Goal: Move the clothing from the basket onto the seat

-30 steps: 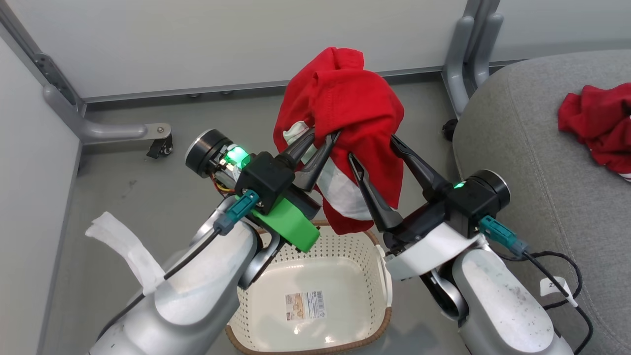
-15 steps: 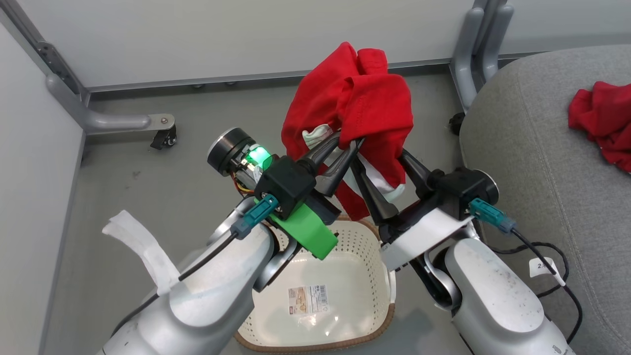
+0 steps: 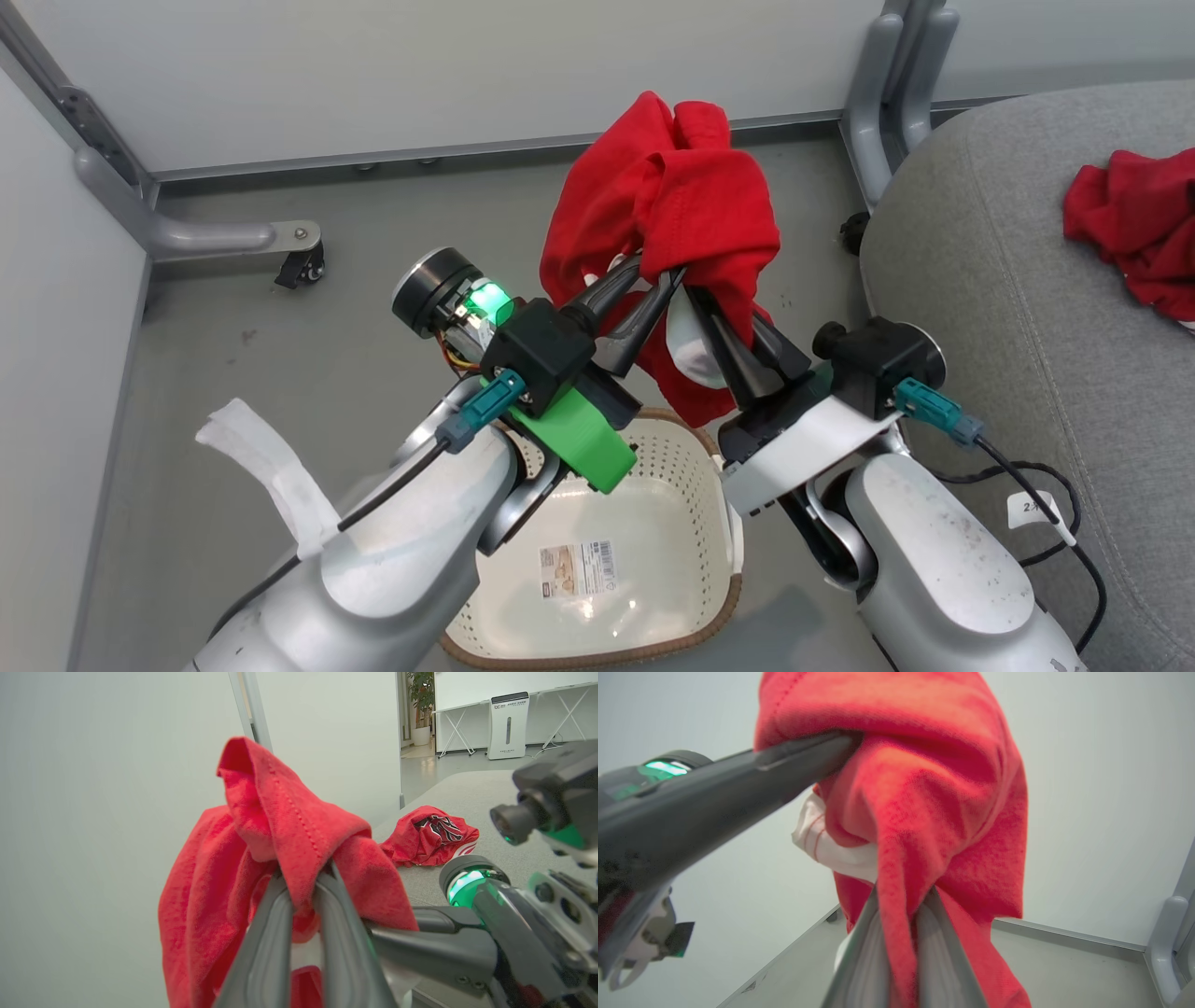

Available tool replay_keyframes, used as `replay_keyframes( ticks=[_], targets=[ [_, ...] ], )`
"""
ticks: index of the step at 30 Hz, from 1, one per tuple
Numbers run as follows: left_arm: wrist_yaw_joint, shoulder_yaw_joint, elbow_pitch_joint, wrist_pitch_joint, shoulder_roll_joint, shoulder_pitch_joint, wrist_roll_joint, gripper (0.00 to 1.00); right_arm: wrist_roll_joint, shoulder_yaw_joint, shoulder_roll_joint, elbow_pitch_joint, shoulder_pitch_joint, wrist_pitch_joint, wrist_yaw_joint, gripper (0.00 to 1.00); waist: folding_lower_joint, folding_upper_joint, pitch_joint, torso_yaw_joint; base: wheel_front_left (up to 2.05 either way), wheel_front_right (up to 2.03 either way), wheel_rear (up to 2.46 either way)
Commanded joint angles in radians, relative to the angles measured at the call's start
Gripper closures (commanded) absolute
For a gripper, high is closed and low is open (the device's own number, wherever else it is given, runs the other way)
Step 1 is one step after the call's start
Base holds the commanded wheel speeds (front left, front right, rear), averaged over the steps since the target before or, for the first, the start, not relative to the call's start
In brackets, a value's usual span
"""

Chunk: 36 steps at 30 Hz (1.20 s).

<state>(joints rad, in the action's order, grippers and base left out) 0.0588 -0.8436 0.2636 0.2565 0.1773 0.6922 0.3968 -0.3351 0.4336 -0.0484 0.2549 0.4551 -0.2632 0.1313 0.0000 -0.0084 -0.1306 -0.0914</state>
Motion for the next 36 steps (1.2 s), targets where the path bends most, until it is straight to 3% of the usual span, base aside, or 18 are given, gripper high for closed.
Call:
replay_keyframes(
  ticks=[1, 6, 7, 8, 9, 25, 36],
  targets=[
    [0.007, -0.002, 0.003, 0.005, 0.005, -0.003, 0.006, 1.00, 0.002, -0.004, -0.003, -0.007, -0.014, -0.001, -0.001, 1.00, 0.0000, 0.0084, -0.001, -0.001, 0.00, 0.00, 0.00],
    [0.006, -0.004, 0.010, 0.006, 0.004, -0.009, 0.009, 1.00, -0.001, -0.004, -0.003, -0.013, -0.017, -0.001, -0.001, 1.00, 0.0000, 0.0084, 0.001, -0.002, 0.00, 0.00, 0.00],
    [0.004, -0.003, 0.009, 0.007, 0.003, -0.010, 0.007, 0.96, -0.002, -0.006, -0.003, -0.014, -0.017, -0.001, -0.001, 1.00, 0.0000, 0.0084, 0.001, -0.002, 0.00, 0.00, 0.00],
    [0.003, -0.004, 0.009, 0.007, 0.003, -0.011, 0.005, 0.08, -0.002, -0.010, -0.003, -0.015, -0.016, -0.001, -0.001, 1.00, 0.0000, 0.0084, 0.002, -0.002, 0.00, 0.00, 0.00],
    [0.001, -0.005, 0.009, 0.007, 0.003, -0.011, 0.002, 0.00, -0.001, -0.014, -0.003, -0.015, -0.014, -0.001, -0.001, 1.00, 0.0000, 0.0084, 0.002, -0.002, 0.00, 0.00, 0.00],
    [-0.008, -0.015, -0.001, 0.008, 0.006, -0.027, -0.008, 0.00, 0.051, -0.185, -0.003, -0.006, -0.042, -0.001, -0.001, 1.00, 0.0000, 0.0084, -0.005, 0.022, 0.00, 0.00, 0.00],
    [-0.005, -0.020, -0.009, 0.008, 0.021, -0.043, -0.007, 0.00, 0.108, -0.328, -0.003, -0.049, -0.120, -0.001, -0.001, 1.00, 0.0000, 0.0084, -0.017, 0.147, 0.00, 0.00, 0.00]
  ],
)
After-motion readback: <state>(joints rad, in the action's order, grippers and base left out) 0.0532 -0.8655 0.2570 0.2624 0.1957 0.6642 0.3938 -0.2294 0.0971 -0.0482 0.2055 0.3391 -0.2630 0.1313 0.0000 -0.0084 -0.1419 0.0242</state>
